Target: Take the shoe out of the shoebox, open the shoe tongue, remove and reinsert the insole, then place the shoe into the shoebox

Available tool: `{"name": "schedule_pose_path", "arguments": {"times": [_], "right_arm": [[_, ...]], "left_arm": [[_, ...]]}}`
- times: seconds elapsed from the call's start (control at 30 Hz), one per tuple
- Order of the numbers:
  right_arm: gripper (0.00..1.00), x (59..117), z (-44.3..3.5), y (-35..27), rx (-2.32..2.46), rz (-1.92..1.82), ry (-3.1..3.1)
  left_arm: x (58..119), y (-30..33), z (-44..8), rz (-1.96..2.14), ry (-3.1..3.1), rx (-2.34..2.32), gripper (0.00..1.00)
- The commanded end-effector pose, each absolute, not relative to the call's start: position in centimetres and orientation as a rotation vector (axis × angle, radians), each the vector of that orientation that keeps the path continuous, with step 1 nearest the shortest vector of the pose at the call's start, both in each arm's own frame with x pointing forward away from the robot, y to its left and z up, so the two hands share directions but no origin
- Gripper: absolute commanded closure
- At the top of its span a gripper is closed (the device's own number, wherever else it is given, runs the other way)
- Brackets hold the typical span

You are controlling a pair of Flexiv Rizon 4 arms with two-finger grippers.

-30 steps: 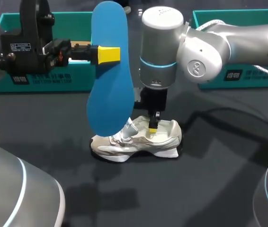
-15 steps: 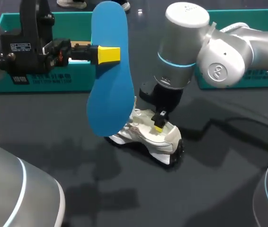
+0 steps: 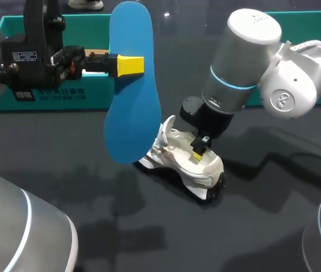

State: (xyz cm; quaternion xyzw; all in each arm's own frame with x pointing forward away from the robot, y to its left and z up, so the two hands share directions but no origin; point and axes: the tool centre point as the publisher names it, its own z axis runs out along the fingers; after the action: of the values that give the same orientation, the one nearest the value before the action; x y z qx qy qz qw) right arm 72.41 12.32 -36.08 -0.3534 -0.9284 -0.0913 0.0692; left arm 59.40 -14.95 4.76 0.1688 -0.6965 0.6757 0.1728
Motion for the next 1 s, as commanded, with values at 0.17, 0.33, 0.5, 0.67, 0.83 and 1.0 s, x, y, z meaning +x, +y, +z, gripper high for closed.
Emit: {"name": "schedule_pose_path", "arguments": {"times": [0.17,0.33,0.5,0.67,0.83,1.0], "right_arm": [[1.0,71.4,-35.6,12.9,-1.718,-0.337,-2.457],[1.0,71.3,-35.7,13.2,-1.81,-0.357,-2.385],[1.0,71.3,-35.7,13.2,-1.81,-0.357,-2.385],[1.0,71.3,-35.7,13.2,-1.81,-0.357,-2.385],[1.0,71.5,-36.2,13.7,-1.814,-0.353,-2.373],[1.0,71.6,-36.7,14.1,-1.899,-0.339,-2.285]], "left_arm": [[59.5,-15.1,4.7,1.918,-1.974,0.477,1.0],[59.5,-15.1,4.7,1.918,-1.974,0.477,1.0],[59.5,-15.1,4.7,1.918,-1.974,0.477,1.0],[59.5,-15.1,4.7,1.918,-1.974,0.477,1.0],[59.5,-15.1,4.7,1.918,-1.974,0.477,1.0],[59.5,-15.1,4.7,1.918,-1.974,0.477,1.0]]}}
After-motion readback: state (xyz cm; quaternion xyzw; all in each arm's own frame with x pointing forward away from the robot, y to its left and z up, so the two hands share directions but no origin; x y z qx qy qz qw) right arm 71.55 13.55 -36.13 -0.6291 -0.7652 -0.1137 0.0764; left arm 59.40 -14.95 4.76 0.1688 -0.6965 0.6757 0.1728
